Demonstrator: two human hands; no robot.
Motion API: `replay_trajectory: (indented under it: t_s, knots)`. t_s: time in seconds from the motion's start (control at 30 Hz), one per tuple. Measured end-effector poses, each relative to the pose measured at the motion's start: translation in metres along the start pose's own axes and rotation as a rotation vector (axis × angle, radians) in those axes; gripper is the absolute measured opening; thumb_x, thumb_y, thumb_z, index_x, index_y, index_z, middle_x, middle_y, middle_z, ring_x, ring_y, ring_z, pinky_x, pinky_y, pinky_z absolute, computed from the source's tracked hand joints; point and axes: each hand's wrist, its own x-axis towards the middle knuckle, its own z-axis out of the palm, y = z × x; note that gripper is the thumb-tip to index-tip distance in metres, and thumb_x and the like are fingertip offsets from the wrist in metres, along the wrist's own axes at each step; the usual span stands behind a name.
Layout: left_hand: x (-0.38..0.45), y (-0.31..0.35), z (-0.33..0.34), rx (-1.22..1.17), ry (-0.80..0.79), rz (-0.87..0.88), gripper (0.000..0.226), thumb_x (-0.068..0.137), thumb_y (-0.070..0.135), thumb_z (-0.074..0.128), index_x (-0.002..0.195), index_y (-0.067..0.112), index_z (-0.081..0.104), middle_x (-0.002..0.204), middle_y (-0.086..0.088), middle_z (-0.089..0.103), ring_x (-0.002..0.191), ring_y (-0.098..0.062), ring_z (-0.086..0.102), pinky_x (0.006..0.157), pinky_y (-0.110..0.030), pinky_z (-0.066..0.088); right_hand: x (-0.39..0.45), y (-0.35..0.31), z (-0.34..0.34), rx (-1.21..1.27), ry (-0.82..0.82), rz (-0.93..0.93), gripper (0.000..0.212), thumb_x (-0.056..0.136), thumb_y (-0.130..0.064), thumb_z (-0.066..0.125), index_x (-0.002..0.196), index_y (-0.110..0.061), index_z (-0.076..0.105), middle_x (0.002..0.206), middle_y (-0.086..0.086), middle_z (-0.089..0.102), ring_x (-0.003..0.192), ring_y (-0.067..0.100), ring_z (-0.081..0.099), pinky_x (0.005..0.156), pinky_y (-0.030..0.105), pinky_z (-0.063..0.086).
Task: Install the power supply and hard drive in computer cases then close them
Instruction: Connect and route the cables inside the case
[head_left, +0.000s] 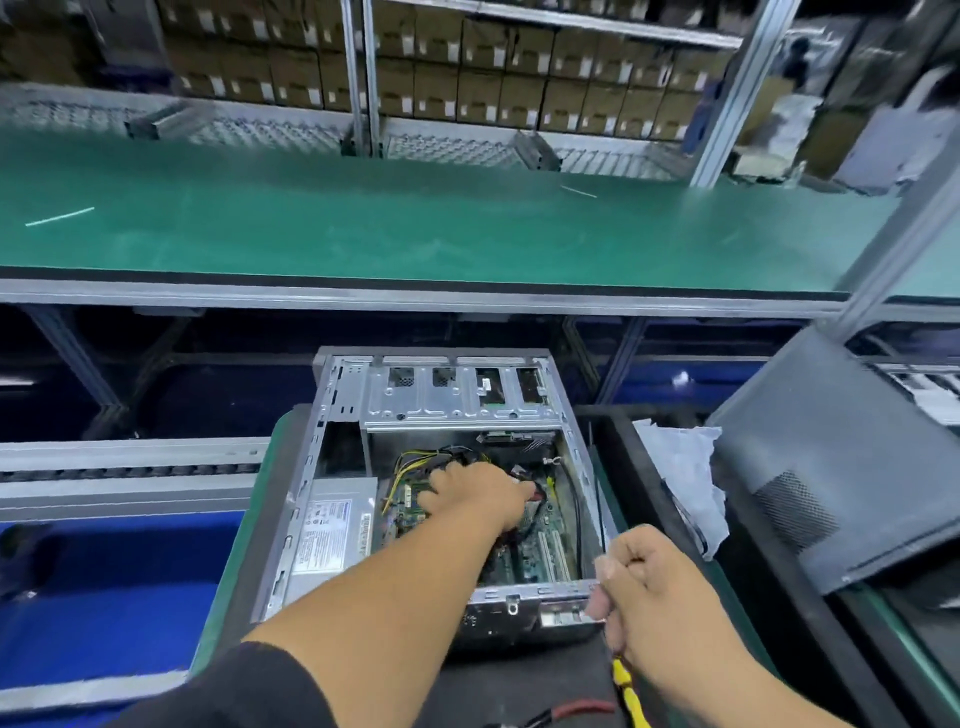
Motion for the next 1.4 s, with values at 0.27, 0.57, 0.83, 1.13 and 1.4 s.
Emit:
replay_trajectory:
  t_s: [0.27,0.57,0.83,1.13,1.4]
  knots:
    - [0.015,0.042,0.015,-0.33,0.137,-0.169,0.065,0.072,0.077,0.066,0.108,0.024,0.07,0.126,0.0,0.056,0.121,-0.029,0.034,0.084,-0.048,0.023,0.029,-0.007,-0.004,0.153,-0.015,0.146,0.014,0.101,-0.004,0.055,0.109,-0.013,0.061,0.068,0.021,0.07,0.046,0.025,0.054,0.039,0.029,0.042]
    - [0.024,0.036,0.022,-0.5,0.12,-0.244,0.032,0.092,0.054,0.053,0.097,0.029,0.073,0.126,-0.003,0.059,0.121,-0.027,0.036,0.082,-0.043,0.024,0.042,-0.02,0.005,0.054,-0.058,0.141,0.02,0.102,-0.009,0.056,0.109,-0.025,0.064,0.07,0.011,0.072,0.048,0.02,0.059,0.045,0.031,0.049]
    - [0.011,0.009,0.006,-0.59,0.215,-0.211,0.019,0.081,0.044,0.061,0.076,0.028,0.053,0.084,0.006,0.056,0.094,-0.022,0.046,0.082,-0.043,0.033,0.056,-0.029,-0.001,-0.327,-0.045,0.027,0.028,0.1,-0.026,0.053,0.092,-0.053,0.057,0.078,-0.014,0.073,0.064,0.013,0.07,0.063,0.038,0.062]
    - [0.011,-0.028,-0.022,-0.875,-0.132,0.059,0.019,0.084,0.014,0.056,0.101,0.023,0.058,0.093,-0.008,0.067,0.066,-0.023,0.053,0.048,-0.027,0.041,0.063,-0.034,0.004,-0.502,-0.042,-0.007,0.018,0.1,-0.026,0.049,0.091,-0.038,0.061,0.064,-0.006,0.068,0.043,0.005,0.051,0.052,0.035,0.058]
    - [0.008,-0.016,-0.037,-1.704,-0.385,-0.16,0.03,0.099,-0.003,0.039,0.123,0.004,0.056,0.072,-0.012,0.054,0.054,-0.024,0.057,0.061,-0.037,0.052,0.067,-0.043,0.009,-0.758,-0.051,-0.044,0.017,0.098,-0.02,0.047,0.089,-0.024,0.06,0.076,-0.002,0.067,0.065,0.013,0.063,0.061,0.036,0.056]
